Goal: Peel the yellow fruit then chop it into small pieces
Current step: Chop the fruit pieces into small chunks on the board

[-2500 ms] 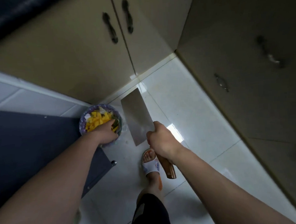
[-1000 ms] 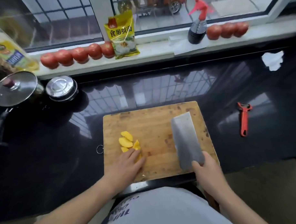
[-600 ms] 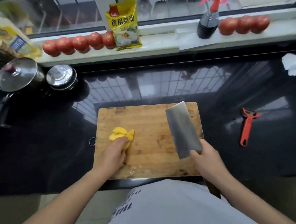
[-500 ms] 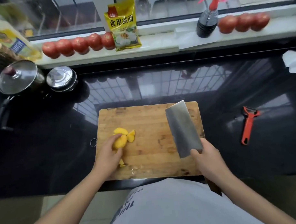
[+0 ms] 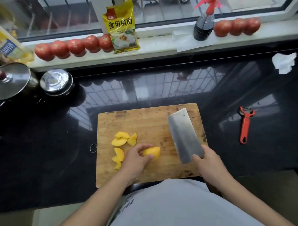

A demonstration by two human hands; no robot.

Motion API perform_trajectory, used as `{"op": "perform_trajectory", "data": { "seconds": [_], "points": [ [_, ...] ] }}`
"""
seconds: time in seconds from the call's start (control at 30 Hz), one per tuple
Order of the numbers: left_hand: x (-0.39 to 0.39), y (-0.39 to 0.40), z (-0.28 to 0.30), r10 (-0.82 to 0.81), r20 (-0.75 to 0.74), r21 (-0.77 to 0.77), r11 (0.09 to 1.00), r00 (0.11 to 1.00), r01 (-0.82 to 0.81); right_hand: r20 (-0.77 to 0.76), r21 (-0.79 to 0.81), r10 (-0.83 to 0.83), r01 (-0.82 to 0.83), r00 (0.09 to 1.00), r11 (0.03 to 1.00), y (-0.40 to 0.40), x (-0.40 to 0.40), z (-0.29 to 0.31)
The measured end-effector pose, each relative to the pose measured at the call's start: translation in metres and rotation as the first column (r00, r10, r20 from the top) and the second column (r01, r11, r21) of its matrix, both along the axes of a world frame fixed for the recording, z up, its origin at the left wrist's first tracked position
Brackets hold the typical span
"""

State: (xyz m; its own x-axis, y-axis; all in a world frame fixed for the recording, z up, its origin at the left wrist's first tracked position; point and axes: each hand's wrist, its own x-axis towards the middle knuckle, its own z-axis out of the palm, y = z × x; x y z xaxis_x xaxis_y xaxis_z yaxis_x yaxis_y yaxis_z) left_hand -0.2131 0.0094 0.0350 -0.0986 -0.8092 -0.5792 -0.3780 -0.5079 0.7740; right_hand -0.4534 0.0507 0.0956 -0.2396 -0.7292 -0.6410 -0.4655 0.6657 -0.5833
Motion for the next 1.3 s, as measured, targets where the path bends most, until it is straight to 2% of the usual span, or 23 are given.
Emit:
{"op": "perform_trajectory", "data": {
  "seconds": [0.1,0.17,0.23,0.43,0.57,0.63,0.7,0.77,0.87,0.93,1.1,1.2,1.3],
  "points": [
    [-0.036,-0.009,-0.023,-0.141,0.136,-0.098,0.983,0.981,0.155,-0.027,0.007,-0.002,0.002,1.000,1.000,0.003,-0.005,0.002],
    [-0.047,-0.011,-0.027,-0.252,0.270,-0.219,0.924,0.929,0.314,-0.041,-0.001,0.005,-0.005,0.999,1.000,0.005,-0.008,0.004],
    [-0.046,-0.013,-0.030,-0.296,0.383,-0.323,0.845,0.875,0.427,-0.054,-0.017,0.000,-0.001,0.999,1.000,0.005,-0.011,0.005],
    [-0.022,-0.030,-0.029,-0.373,0.430,-0.313,0.792,0.822,0.523,-0.060,-0.025,-0.049,0.048,0.997,0.999,0.003,-0.013,0.001],
    [-0.006,-0.044,-0.022,-0.150,0.451,-0.381,0.860,0.880,0.341,-0.075,-0.020,-0.022,0.021,0.997,1.000,0.007,-0.014,-0.006],
    [-0.006,-0.041,-0.020,-0.202,0.437,-0.315,0.878,0.876,0.360,-0.132,-0.027,0.016,-0.020,0.991,0.999,0.012,-0.016,-0.010],
    [-0.017,-0.031,-0.019,-0.294,0.403,-0.187,0.901,0.867,0.392,-0.232,-0.037,0.076,-0.087,0.970,0.996,0.018,-0.016,-0.011],
    [-0.030,-0.019,-0.026,-0.295,0.369,-0.124,0.924,0.881,0.361,-0.340,-0.126,0.118,-0.169,0.933,0.977,0.027,-0.013,-0.012],
    [-0.047,-0.004,-0.036,-0.126,0.285,-0.052,0.988,0.950,0.146,-0.456,-0.276,0.157,-0.307,0.876,0.911,0.036,-0.008,-0.013],
    [-0.054,0.003,-0.041,-0.005,0.217,-0.005,1.000,0.976,0.006,-0.500,-0.297,0.191,-0.375,0.845,0.878,0.035,-0.006,-0.012],
    [-0.060,0.011,-0.038,0.277,0.007,0.171,0.947,0.961,-0.274,-0.526,-0.147,0.398,-0.542,0.752,0.828,0.041,0.008,-0.021],
    [-0.060,0.012,-0.037,0.335,-0.067,0.219,0.924,0.940,-0.313,-0.506,-0.085,0.441,-0.551,0.741,0.830,0.045,0.014,-0.025],
    [-0.061,0.012,-0.037,0.322,-0.060,0.232,0.925,0.945,-0.301,-0.506,-0.037,0.466,-0.558,0.726,0.829,0.048,0.019,-0.025]
  ]
}}
